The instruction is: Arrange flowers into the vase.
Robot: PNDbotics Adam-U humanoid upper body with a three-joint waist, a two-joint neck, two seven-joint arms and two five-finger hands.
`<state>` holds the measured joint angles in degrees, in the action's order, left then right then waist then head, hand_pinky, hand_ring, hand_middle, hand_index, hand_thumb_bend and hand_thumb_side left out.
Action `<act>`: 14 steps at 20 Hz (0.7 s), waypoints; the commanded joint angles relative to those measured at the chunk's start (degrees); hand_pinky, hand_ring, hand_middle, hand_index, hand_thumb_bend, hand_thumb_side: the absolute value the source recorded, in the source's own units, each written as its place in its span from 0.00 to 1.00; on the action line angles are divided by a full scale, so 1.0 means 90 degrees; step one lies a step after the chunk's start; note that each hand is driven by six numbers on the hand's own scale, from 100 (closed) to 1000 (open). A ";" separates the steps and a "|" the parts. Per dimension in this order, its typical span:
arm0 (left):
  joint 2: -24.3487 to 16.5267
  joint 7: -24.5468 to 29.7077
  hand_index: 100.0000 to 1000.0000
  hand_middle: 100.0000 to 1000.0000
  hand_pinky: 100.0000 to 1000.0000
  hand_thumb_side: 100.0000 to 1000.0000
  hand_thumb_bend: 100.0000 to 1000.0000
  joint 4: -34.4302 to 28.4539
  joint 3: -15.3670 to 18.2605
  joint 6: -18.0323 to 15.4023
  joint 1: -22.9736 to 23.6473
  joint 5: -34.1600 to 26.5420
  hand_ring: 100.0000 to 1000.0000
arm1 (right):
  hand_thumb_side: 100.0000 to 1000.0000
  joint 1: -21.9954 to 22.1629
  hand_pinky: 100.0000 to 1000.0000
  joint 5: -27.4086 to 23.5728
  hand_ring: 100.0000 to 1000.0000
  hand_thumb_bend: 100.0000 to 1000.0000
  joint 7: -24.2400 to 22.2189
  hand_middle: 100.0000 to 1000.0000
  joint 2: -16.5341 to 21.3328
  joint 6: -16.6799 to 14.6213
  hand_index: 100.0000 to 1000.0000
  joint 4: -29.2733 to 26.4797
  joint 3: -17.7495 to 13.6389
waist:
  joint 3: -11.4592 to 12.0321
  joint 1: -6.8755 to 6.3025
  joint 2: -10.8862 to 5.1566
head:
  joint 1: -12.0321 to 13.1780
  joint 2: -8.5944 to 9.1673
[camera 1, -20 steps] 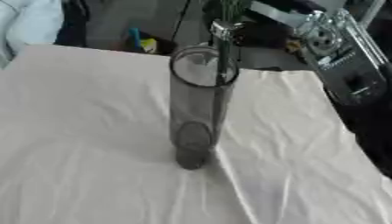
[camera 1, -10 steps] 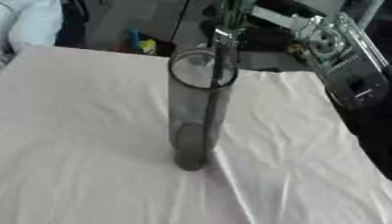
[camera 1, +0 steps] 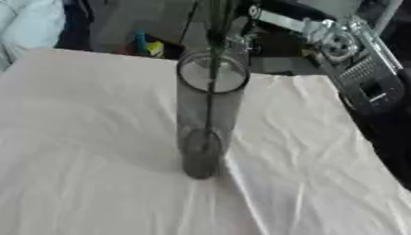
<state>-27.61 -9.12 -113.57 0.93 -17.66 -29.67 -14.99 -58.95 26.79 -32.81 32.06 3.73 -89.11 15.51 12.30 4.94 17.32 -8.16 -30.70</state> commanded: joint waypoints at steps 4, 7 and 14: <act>-0.0097 0.0026 0.95 0.90 0.70 1.00 0.00 -0.0113 0.0049 -0.0014 -0.0049 -0.0027 0.84 | 1.00 -0.0042 0.72 -0.0071 0.93 0.25 -0.0062 0.84 0.0174 -0.0052 0.92 -0.0043 -0.0111 | -0.0003 -0.0028 -0.0012 | 0.0010 0.0057; -0.0096 0.0030 0.95 0.90 0.70 1.00 0.00 -0.0113 0.0047 -0.0016 -0.0056 -0.0028 0.84 | 1.00 -0.0023 0.72 -0.0063 0.93 0.23 -0.0084 0.84 0.0185 -0.0070 0.92 -0.0038 -0.0107 | 0.0008 -0.0025 -0.0008 | 0.0013 0.0056; -0.0102 0.0027 0.95 0.90 0.70 1.00 0.00 -0.0113 0.0052 -0.0021 -0.0066 -0.0031 0.84 | 1.00 0.0008 0.73 -0.0084 0.93 0.23 -0.0162 0.84 0.0217 -0.0151 0.92 -0.0058 -0.0094 | 0.0033 -0.0029 -0.0007 | 0.0022 0.0063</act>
<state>-27.61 -9.00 -113.57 0.93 -17.78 -29.67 -15.00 -57.97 26.39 -34.13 32.31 2.60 -89.11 15.50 12.55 4.94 17.40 -8.11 -30.68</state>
